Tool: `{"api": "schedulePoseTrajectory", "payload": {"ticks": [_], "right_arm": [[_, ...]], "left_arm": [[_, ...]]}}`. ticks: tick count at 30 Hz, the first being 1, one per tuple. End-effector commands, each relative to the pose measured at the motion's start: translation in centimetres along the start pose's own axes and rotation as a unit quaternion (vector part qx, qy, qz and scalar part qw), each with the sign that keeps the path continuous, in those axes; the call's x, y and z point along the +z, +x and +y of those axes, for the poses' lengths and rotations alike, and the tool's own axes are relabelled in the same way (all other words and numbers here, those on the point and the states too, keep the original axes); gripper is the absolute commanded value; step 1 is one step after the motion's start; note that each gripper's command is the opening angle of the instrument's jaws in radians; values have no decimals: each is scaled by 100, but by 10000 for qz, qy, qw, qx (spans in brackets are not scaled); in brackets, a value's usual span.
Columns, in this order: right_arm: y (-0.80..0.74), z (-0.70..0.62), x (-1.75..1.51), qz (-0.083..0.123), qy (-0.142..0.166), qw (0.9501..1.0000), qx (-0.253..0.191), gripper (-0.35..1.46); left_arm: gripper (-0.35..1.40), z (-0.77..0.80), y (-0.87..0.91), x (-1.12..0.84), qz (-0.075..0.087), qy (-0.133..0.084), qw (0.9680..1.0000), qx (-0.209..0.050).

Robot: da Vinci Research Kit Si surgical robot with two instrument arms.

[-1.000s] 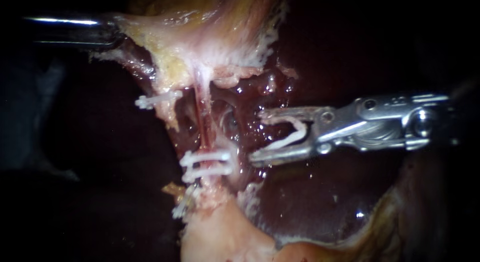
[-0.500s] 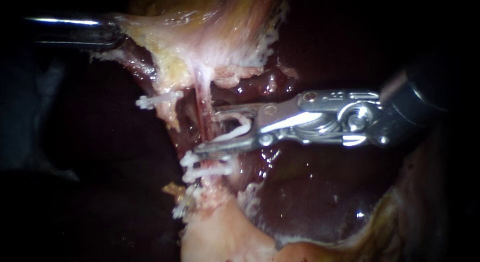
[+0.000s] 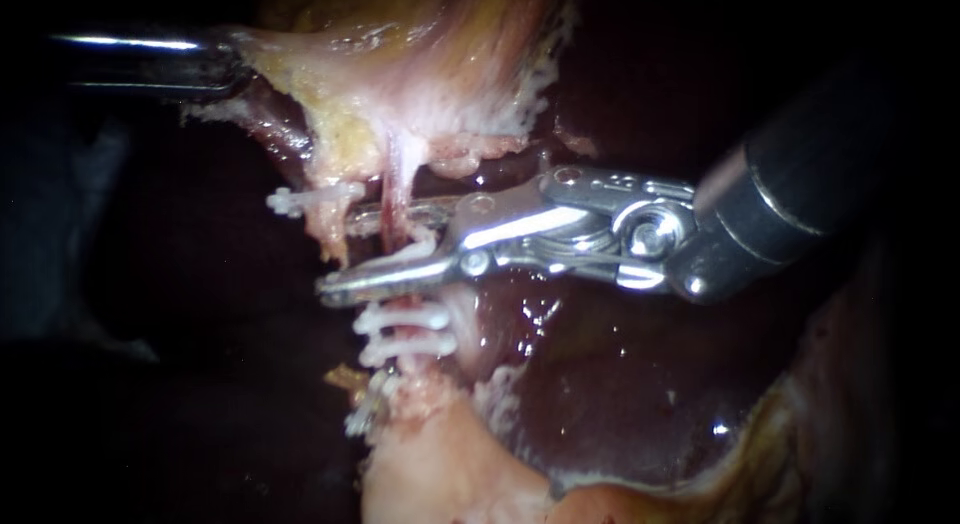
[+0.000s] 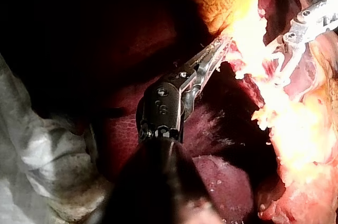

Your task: Clipping third clip right tube

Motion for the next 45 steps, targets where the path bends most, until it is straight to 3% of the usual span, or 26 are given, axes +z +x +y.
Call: {"api": "schedulePoseTrajectory", "payload": {"ticks": [1,10,16,30,35,42,45], "right_arm": [[4,-3,-2,41,60,10000,25,48],[37,-40,-6,470,667,9966,135,46],[46,-55,-4,513,812,9953,143,45],[44,-45,-10,515,807,9951,258,20],[43,-43,-12,518,795,9952,258,4],[40,-35,-18,513,838,9923,754,-34],[38,-32,-21,510,845,9918,810,-35]], "left_arm": [[-35,0,0,0,1,0,10000,0],[-35,0,0,0,0,-2,10000,0],[-35,0,0,0,0,-2,10000,1],[-35,0,0,0,1,-1,10000,1],[-35,0,-1,1,2,1,10000,2],[-35,-1,-1,1,2,2,10000,2],[-35,-1,-1,1,2,2,10000,2]]}}
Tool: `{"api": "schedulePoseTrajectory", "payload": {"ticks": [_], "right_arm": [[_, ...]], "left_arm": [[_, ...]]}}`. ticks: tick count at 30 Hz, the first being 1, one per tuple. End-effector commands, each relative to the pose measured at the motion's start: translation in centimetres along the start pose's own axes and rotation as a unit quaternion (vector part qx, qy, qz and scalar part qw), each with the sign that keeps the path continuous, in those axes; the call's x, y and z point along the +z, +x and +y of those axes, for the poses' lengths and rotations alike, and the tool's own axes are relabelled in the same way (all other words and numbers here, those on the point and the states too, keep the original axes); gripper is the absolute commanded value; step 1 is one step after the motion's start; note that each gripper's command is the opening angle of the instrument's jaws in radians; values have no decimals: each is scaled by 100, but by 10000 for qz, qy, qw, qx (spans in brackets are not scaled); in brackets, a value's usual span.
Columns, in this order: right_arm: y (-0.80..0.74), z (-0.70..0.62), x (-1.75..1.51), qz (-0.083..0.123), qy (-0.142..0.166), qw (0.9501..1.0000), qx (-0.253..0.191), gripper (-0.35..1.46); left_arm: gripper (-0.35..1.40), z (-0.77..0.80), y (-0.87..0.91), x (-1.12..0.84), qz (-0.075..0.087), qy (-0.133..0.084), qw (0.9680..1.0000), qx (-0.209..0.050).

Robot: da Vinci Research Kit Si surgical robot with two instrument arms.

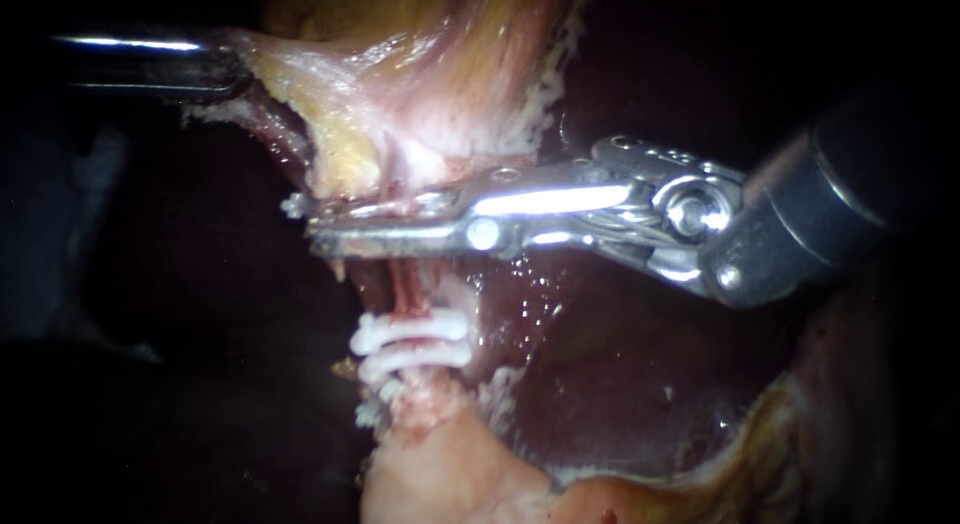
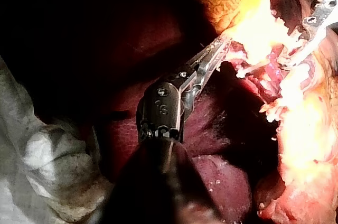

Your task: Clipping third clip right tube

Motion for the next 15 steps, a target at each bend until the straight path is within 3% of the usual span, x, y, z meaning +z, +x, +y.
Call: {"api": "schedulePoseTrajectory", "payload": {"ticks": [1,15], "right_arm": [[-1,1,-3,15,-6,10000,-2,-35],[-6,4,-5,18,-30,10000,-17,-35]], "left_arm": [[-35,0,0,0,0,1,10000,0],[-35,0,0,0,0,1,10000,0]]}}
